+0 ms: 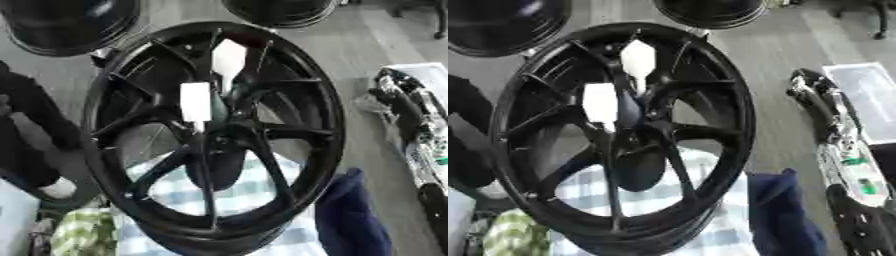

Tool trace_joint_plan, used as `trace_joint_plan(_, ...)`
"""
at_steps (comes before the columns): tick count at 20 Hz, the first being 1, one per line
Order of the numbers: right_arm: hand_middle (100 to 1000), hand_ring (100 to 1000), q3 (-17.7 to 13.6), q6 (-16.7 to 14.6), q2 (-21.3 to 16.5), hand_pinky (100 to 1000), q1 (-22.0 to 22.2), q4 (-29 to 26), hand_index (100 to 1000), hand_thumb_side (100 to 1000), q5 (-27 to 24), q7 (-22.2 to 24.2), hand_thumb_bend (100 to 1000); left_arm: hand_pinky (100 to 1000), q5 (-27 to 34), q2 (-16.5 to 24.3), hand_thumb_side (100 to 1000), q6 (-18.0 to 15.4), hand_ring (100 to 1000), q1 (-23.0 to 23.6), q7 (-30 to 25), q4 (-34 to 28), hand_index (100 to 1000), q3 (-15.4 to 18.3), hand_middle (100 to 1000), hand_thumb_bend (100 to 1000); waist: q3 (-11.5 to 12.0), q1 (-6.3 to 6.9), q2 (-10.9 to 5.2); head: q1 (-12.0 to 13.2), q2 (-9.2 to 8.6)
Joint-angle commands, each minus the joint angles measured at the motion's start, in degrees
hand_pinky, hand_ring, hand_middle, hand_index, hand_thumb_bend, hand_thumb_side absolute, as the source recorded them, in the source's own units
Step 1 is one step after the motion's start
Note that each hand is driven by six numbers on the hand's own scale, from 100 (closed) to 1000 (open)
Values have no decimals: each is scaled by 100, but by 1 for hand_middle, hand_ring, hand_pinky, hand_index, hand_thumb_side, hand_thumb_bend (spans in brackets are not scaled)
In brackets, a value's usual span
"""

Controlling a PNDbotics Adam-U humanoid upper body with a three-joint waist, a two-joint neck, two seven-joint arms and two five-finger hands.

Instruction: Pull the pin out of the wheel hub.

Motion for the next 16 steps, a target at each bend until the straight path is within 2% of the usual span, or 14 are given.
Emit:
trace_joint_plan(1, 735, 717, -26, -1, -122, 896, -46, -97, 830, 462, 2, -11, 132, 748, 4, 81, 639, -9, 662, -31, -5, -85, 648, 29, 628, 236, -3, -7, -81, 0, -39)
trace_joint_plan(5, 735, 716, -25, 2, -129, 896, -44, -96, 830, 463, 2, -15, 132, 748, 7, 118, 637, -1, 663, -56, 4, -69, 649, 30, 633, 235, -2, -6, -88, -2, -29)
trace_joint_plan(8, 735, 716, -16, 9, -150, 895, -39, -91, 830, 461, 0, -16, 132, 750, 52, 362, 627, 44, 672, -241, 7, 21, 662, -43, 680, 223, -6, 1, -115, 7, -4)
trace_joint_plan(13, 734, 716, 4, 27, -171, 895, -19, -77, 830, 460, 1, -17, 133, 750, 91, 1025, 596, 89, 675, -1018, -224, 154, 685, -379, 684, 200, -4, 21, -186, 15, 49)
trace_joint_plan(16, 734, 716, 22, 41, -178, 895, -24, -75, 829, 459, -2, -15, 132, 751, 24, 1416, 576, 225, 678, -1565, -510, 163, 694, -717, 687, 191, -15, 32, -220, -6, 70)
